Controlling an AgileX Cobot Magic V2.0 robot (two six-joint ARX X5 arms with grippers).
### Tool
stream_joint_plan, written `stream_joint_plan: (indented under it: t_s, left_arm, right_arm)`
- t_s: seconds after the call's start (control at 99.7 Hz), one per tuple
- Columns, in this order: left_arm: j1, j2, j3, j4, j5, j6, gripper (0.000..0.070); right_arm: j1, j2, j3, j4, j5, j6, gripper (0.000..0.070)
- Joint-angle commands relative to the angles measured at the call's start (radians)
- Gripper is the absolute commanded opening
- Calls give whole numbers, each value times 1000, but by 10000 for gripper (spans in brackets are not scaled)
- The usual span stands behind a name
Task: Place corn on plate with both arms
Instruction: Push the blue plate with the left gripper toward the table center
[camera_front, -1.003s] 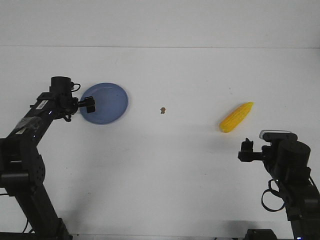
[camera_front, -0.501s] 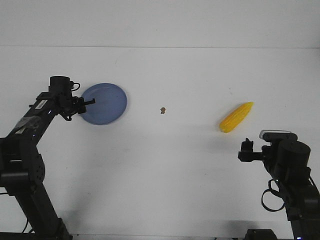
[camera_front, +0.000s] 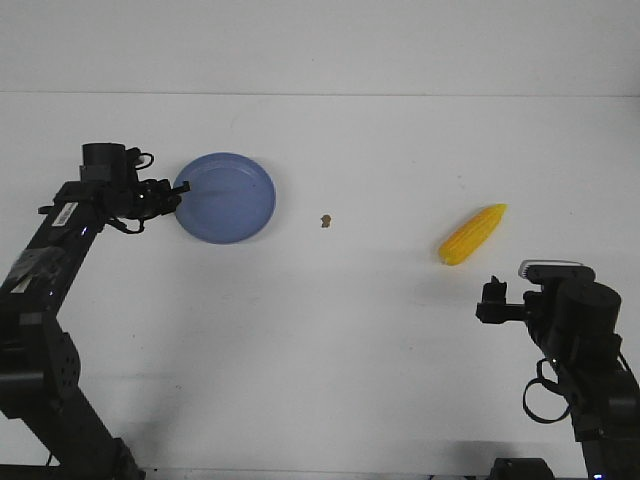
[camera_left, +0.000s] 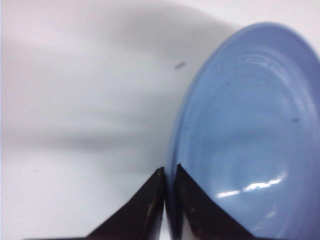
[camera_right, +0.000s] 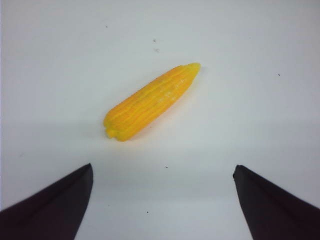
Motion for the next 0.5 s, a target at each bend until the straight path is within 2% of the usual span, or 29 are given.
stream_joint_plan:
  t_s: [0.0, 0.15, 0.491]
  left_arm:
    - [-6, -18, 18, -14, 38, -22, 8]
    - [-45, -87, 11, -69, 52, -23, 8]
    - [-237, -297, -202, -29, 52, -42, 8]
  right_arm:
    - [1, 6, 13, 10, 0, -1, 595]
    - [1, 5, 13, 10, 0, -1, 595]
    - [1, 6, 13, 10, 0, -1, 595]
